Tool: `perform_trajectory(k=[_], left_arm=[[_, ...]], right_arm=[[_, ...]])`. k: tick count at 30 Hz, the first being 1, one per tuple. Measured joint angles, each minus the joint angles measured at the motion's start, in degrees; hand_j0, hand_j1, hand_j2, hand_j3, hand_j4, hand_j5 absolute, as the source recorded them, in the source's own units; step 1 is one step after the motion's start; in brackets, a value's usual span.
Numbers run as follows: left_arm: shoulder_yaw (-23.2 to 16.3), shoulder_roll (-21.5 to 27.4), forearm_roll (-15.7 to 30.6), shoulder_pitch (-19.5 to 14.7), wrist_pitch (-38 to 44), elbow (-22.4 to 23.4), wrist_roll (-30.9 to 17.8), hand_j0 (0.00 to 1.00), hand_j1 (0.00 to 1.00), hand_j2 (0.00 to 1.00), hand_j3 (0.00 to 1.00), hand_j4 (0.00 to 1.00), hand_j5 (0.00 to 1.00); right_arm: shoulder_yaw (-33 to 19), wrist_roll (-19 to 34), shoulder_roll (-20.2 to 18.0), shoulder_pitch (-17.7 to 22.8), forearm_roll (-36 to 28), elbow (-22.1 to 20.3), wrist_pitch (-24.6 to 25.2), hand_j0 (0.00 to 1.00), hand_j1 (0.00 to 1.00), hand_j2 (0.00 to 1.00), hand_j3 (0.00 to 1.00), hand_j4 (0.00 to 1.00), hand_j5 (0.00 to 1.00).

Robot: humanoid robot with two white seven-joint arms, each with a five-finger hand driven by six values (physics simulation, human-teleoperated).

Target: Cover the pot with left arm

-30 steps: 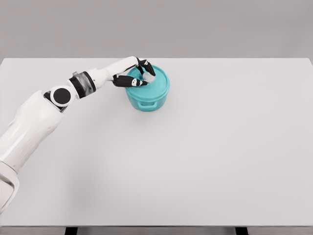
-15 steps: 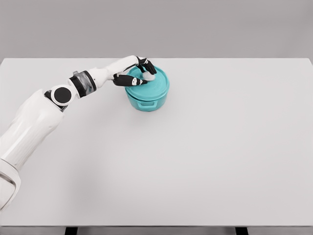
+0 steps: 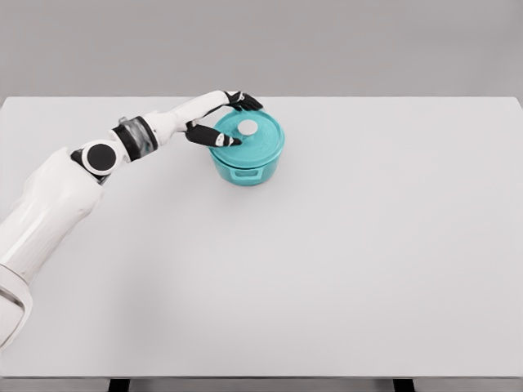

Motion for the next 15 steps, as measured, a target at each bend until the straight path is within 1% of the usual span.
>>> perform_trajectory(k=[1,3,6,9,11,12,13,14,15], left_arm=[[0.10,0.15,0.10,0.09,-0.26,-0.36,-0.15,1.00,1.00,1.00,1.00,1.00,1.00],[0.25,1.40,0.61,0.17,-1.08,-2.51,-0.56,1.00,1.00,1.00,1.00,1.00,1.00],[0.13,5.50,3.77,0.35,-1.76,-7.03,-1.66,1.00,1.00,1.00,1.00,1.00,1.00],[-0.09,10.83,7.62,1.05,-3.36,-12.40,-2.85,1.00,1.00,1.00,1.00,1.00,1.00],[-0.01,15.77,10.49,5.88,-4.22,-18.36,-3.43,1.00,1.00,1.00,1.00,1.00,1.00],[0.13,19.19,11.67,7.38,-4.49,-21.71,-3.72,1.00,1.00,1.00,1.00,1.00,1.00],[0.36,22.98,12.95,9.72,-4.55,-24.43,-4.09,1.00,1.00,1.00,1.00,1.00,1.00],[0.73,26.18,13.13,11.85,-4.79,-26.27,-4.55,1.00,1.00,1.00,1.00,1.00,1.00],[1.73,28.59,13.43,14.66,-4.90,-27.58,-4.86,1.00,1.00,1.00,1.00,1.00,1.00]], right_arm=[[0.00,0.00,0.00,-0.09,-0.01,0.00,0.00,1.00,1.00,1.00,1.00,1.00,1.00],[0.00,0.00,0.00,-0.09,-0.01,0.00,0.00,1.00,1.00,1.00,1.00,1.00,1.00],[0.00,0.00,0.00,-0.09,-0.01,0.00,0.00,1.00,1.00,1.00,1.00,1.00,1.00],[0.00,0.00,0.00,-0.09,-0.01,0.00,0.00,1.00,1.00,1.00,1.00,1.00,1.00],[0.01,0.00,0.00,-0.09,0.01,0.00,0.00,1.00,1.00,1.00,1.00,1.00,1.00],[0.00,0.00,0.00,0.00,0.00,0.00,0.00,1.00,1.00,1.00,1.00,1.00,1.00],[0.00,0.00,0.00,-0.08,0.01,0.01,-0.01,1.00,1.00,1.00,1.00,1.00,1.00],[0.02,0.00,0.00,-0.09,0.02,0.00,0.00,1.00,1.00,1.00,1.00,1.00,1.00],[0.02,0.00,0.00,-0.09,0.03,0.01,0.00,1.00,1.00,1.00,1.00,1.00,1.00]])
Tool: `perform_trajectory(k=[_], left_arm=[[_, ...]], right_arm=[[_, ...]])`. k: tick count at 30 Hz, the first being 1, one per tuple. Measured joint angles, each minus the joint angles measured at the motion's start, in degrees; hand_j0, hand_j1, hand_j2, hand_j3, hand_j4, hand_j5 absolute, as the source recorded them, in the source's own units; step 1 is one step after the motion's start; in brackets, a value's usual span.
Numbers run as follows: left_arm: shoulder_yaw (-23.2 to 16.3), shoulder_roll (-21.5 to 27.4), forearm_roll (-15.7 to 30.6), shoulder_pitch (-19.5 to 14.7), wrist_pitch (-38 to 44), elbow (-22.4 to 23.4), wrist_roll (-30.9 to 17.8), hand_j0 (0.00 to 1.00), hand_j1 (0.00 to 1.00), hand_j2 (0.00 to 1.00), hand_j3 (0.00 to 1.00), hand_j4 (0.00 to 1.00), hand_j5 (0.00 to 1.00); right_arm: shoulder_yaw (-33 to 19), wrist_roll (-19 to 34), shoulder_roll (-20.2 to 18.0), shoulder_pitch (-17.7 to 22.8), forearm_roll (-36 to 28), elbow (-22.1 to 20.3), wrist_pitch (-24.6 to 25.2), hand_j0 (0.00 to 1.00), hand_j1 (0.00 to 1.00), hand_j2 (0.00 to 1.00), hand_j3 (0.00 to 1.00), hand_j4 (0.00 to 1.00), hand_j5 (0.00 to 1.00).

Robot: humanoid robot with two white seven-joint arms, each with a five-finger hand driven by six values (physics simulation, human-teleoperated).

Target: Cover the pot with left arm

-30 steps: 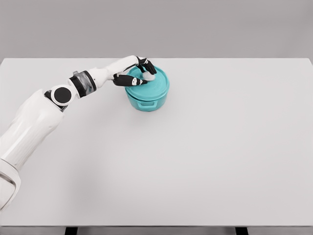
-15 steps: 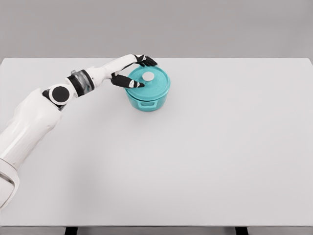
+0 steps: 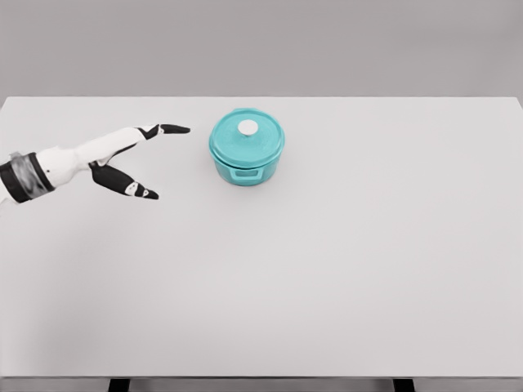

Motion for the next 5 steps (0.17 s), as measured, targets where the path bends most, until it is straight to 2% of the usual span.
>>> perform_trajectory(k=[1,5], left_arm=[[1.27,2.11,0.26,2.04,-0.08,-0.95,-0.23,1.00,1.00,1.00,1.00,1.00,1.00],[4.18,7.46,0.82,4.15,-0.16,-2.11,-0.64,1.00,1.00,1.00,1.00,1.00,1.00]], right_arm=[[-0.01,0.00,0.00,0.00,-0.03,-0.01,0.00,1.00,1.00,1.00,1.00,1.00,1.00],[-0.02,0.00,0.00,0.00,-0.03,-0.01,0.00,1.00,1.00,1.00,1.00,1.00,1.00]])
